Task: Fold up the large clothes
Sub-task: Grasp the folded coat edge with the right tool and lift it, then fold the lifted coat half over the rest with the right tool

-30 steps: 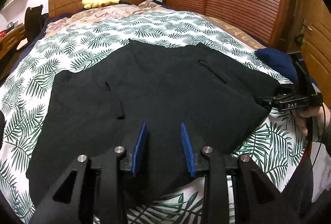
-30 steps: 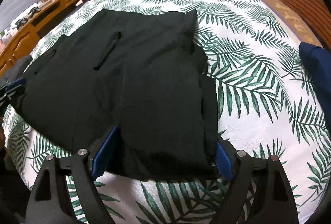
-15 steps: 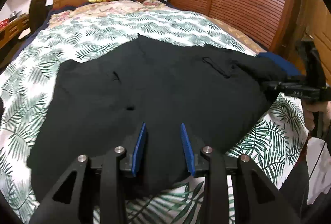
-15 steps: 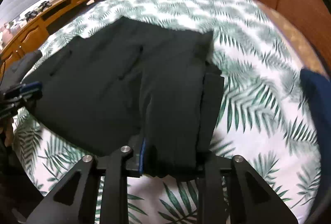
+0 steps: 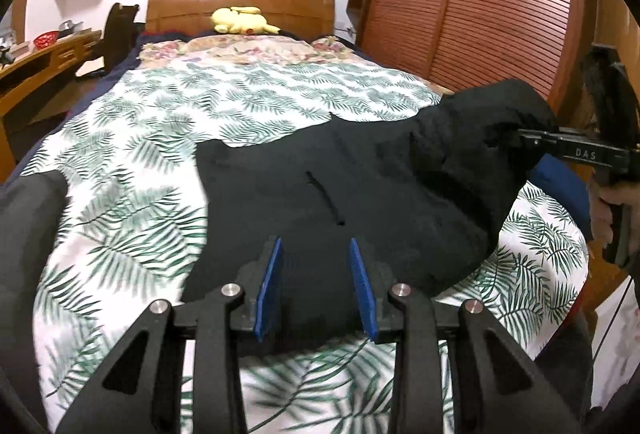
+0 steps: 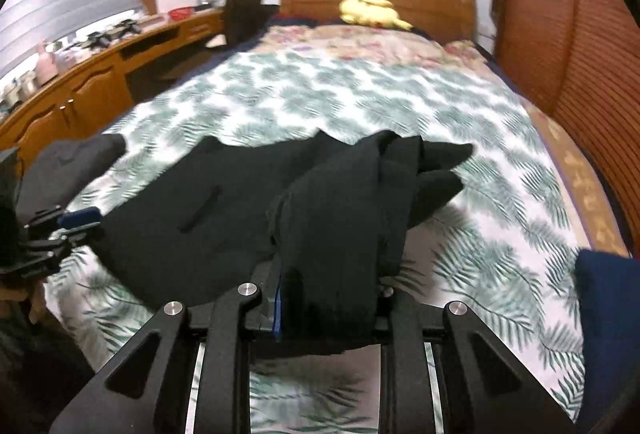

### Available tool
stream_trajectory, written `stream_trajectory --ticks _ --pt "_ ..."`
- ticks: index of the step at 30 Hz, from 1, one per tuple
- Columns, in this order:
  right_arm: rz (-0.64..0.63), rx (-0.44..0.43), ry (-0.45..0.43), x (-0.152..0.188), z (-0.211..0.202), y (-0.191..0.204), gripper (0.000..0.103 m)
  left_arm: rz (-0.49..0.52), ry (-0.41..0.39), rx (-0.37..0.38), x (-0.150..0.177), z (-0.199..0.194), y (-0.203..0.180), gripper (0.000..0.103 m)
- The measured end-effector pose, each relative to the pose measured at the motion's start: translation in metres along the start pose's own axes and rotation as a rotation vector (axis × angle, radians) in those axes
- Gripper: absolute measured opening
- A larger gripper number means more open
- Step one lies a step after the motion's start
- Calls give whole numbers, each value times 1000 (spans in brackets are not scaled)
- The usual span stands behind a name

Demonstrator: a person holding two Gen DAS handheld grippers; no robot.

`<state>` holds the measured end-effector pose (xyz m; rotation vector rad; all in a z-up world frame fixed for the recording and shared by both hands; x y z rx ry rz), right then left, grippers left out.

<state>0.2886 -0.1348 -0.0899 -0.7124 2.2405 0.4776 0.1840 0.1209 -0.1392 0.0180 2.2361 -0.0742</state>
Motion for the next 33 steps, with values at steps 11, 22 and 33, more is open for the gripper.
stream_trajectory --ticks 11,22,33 --pt "-131 -50 12 -40 43 95 20 -88 -27 -78 11 -23 73 33" --pt "-169 -169 81 -42 120 182 53 -151 -11 -148 22 -29 111 33" --pt "-183 -186 32 -39 80 165 57 -126 -25 -120 13 -27 90 33"
Point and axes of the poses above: each gripper's, at about its wrist camera, not at the fingertips, and z roughly the way its jaws point, y to its left, x to its underside, the point moved 6 cm from there along z, roughly the way its jaws point, and after that the axes turned 12 degrees about -x, right-handed, at the moved point
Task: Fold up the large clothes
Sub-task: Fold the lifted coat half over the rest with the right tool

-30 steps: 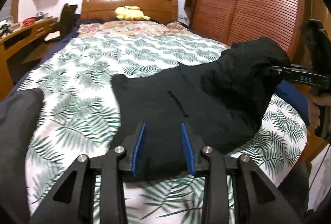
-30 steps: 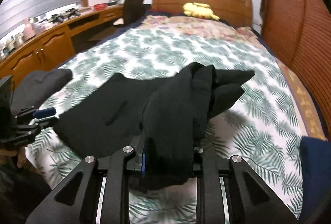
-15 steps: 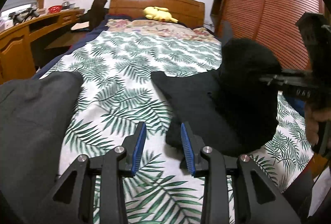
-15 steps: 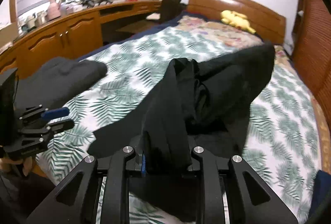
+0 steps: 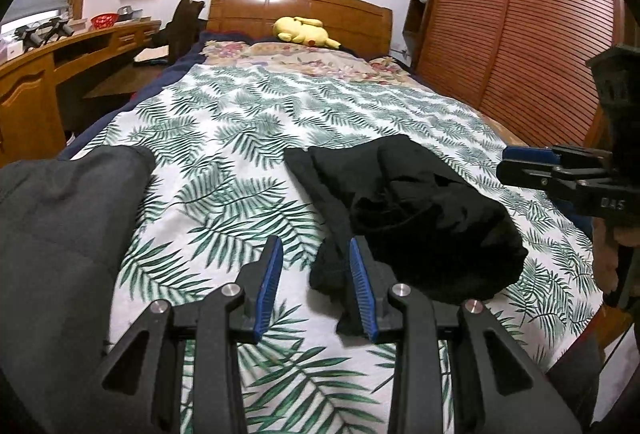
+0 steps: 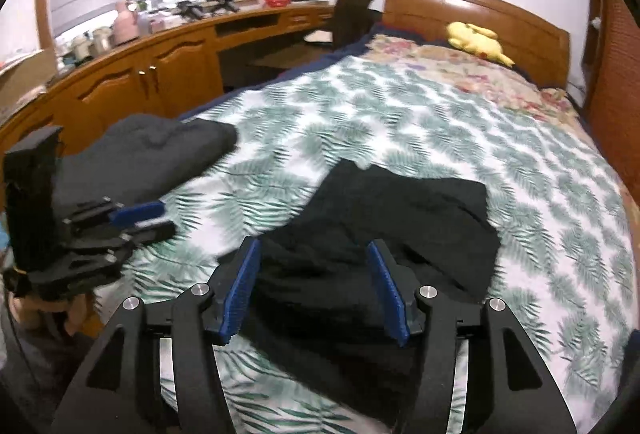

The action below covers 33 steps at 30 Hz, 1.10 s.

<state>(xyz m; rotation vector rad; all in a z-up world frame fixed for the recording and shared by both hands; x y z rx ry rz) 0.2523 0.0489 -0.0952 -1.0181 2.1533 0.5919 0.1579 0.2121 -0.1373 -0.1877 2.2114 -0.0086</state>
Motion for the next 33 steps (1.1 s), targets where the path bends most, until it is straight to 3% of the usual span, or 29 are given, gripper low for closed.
stream_trajectory --ticks 5,7,11,15,27,28,29,31,33 --pt "61 65 9 24 -12 -38 52 12 -24 35 -8 -1 -18 33" --pt "83 78 33 39 -9 -51 45 16 -33 47 -11 -3 -25 33" --pt "144 17 117 76 12 -61 42 34 -47 86 -19 -3 -46 33" --pt "139 -11 131 102 26 -57 42 61 -41 118 -20 4 -68 33" --pt "94 -84 107 103 15 -59 42 142 52 76 1 43 -100 33" --pt "90 -90 104 102 13 -59 42 147 52 72 1 43 -100 30" --pt "84 -99 99 99 10 -60 42 152 56 69 2 43 -100 17" --pt "76 -110 90 96 5 -63 42 139 61 82 2 41 -98 8" --pt "62 -122 74 91 -1 -68 42 152 53 60 4 38 -97 6"
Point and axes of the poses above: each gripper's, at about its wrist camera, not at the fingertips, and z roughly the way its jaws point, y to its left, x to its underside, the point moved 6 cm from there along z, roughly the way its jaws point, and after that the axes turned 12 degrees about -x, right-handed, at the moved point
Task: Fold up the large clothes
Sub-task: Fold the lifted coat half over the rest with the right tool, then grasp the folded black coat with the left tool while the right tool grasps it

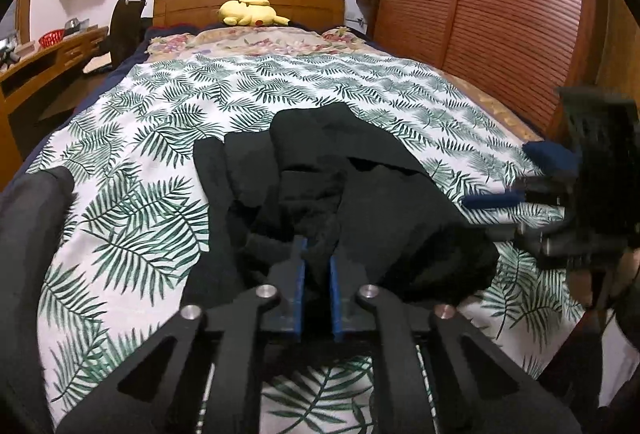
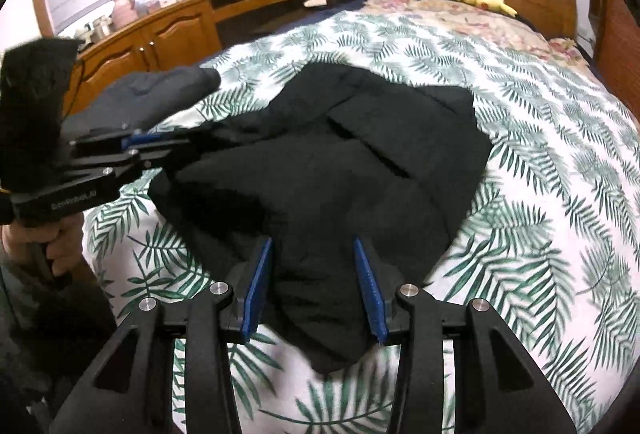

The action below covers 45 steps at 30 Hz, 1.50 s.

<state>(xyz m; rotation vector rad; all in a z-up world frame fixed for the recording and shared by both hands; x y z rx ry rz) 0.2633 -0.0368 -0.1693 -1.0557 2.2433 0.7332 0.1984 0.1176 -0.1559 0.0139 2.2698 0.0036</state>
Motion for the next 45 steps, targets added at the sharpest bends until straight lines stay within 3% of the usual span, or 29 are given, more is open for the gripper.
stream_trajectory --ticks 4,8,11,16,23,26,29,38,45 --pt "-13 -3 -48 -16 -9 -14 42 -36 -20 -59 3 -16 13 5" --pt "-11 -23 -59 -33 -2 -29 42 -82 14 -116 14 -19 42 5" --pt "-36 -67 -34 -42 19 -27 42 -107 46 -148 22 -16 51 5" --pt "-54 -94 98 -25 70 -22 42 -95 69 -188 30 -17 44 5" --pt "-68 -155 100 -22 66 -31 43 -119 69 -187 31 -24 45 10" --pt "-114 -122 84 -29 59 -34 53 -145 66 -182 30 -32 48 11" --pt "-118 -67 44 -42 55 -51 70 -150 66 -196 31 -38 52 15" --pt "-7 33 9 -80 78 -130 78 -177 85 -223 49 -40 66 30" --pt "56 -22 -38 -70 94 -152 92 -172 125 -238 56 -20 66 33"
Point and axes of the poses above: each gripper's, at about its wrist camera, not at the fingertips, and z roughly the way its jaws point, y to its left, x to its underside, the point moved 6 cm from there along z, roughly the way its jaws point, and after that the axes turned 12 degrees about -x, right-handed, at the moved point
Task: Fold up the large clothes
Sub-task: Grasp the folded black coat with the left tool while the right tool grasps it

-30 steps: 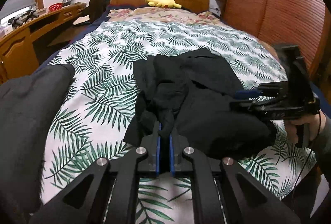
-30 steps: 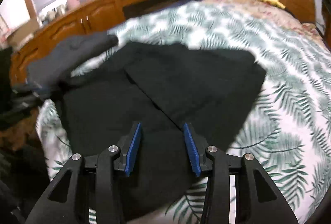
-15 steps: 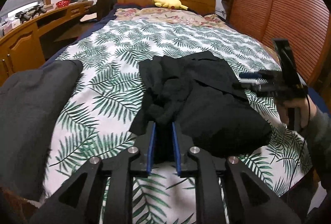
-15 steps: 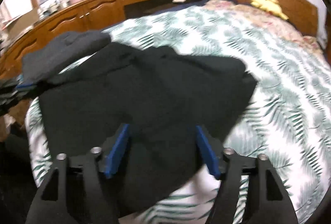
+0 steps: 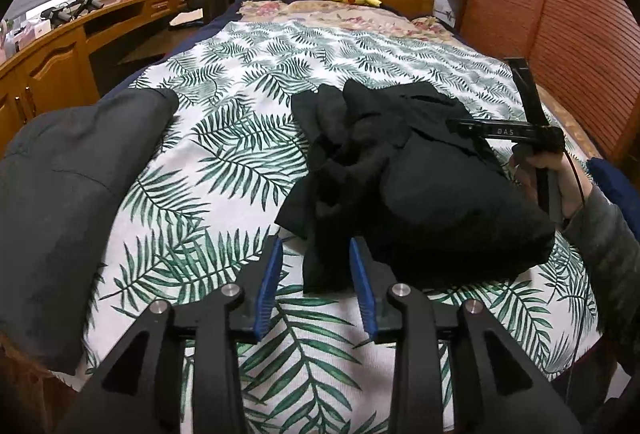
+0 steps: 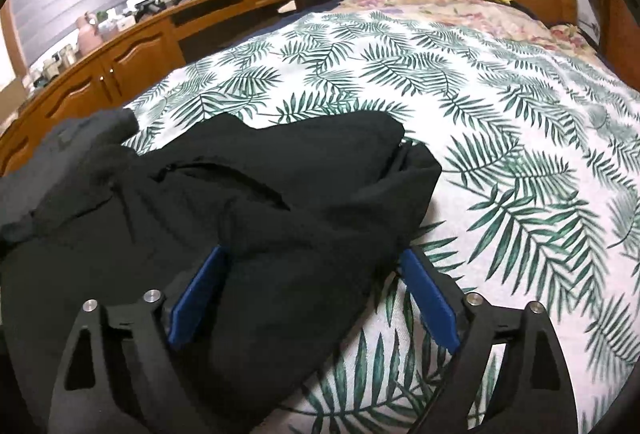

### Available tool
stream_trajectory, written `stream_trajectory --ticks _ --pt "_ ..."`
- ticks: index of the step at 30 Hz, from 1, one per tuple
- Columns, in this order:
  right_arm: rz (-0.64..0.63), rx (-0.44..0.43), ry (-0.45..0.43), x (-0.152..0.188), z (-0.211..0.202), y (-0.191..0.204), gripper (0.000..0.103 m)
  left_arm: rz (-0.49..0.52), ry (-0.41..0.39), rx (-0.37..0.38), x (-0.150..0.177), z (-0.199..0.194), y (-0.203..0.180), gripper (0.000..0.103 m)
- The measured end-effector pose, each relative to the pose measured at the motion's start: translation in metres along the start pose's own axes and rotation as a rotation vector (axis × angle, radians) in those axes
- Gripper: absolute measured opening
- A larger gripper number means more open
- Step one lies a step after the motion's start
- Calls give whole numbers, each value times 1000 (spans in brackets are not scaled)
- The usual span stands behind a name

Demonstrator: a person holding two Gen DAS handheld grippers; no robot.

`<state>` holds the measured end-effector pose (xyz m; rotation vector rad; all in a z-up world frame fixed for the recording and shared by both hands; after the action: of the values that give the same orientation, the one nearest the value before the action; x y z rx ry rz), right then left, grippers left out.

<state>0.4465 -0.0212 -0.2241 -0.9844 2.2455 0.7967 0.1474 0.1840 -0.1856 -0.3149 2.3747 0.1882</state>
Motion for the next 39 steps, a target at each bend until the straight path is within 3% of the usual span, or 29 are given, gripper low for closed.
stream_trajectory --ticks 13,25,32,39 --pt "44 -64 9 5 8 -10 94 29 56 -15 10 22 -17 34" --pt "51 -58 23 8 12 -10 94 33 81 -25 19 29 -17 36" --pt "92 -125 33 9 16 -14 93 -12 102 8 18 35 -17 36" --pt "132 -185 52 10 20 -13 85 -43 119 55 18 38 -13 36"
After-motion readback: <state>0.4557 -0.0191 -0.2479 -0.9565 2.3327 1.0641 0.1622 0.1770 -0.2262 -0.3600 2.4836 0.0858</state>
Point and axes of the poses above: each gripper's, at about its wrist camera, not at the fingertips, and z roughly the way its jaws point, y to its left, x to its underside, the point moved 6 cm from there along z, roughly the way its jaws point, and after that the axes turned 12 degrees about -x, right-handed, at the moved point
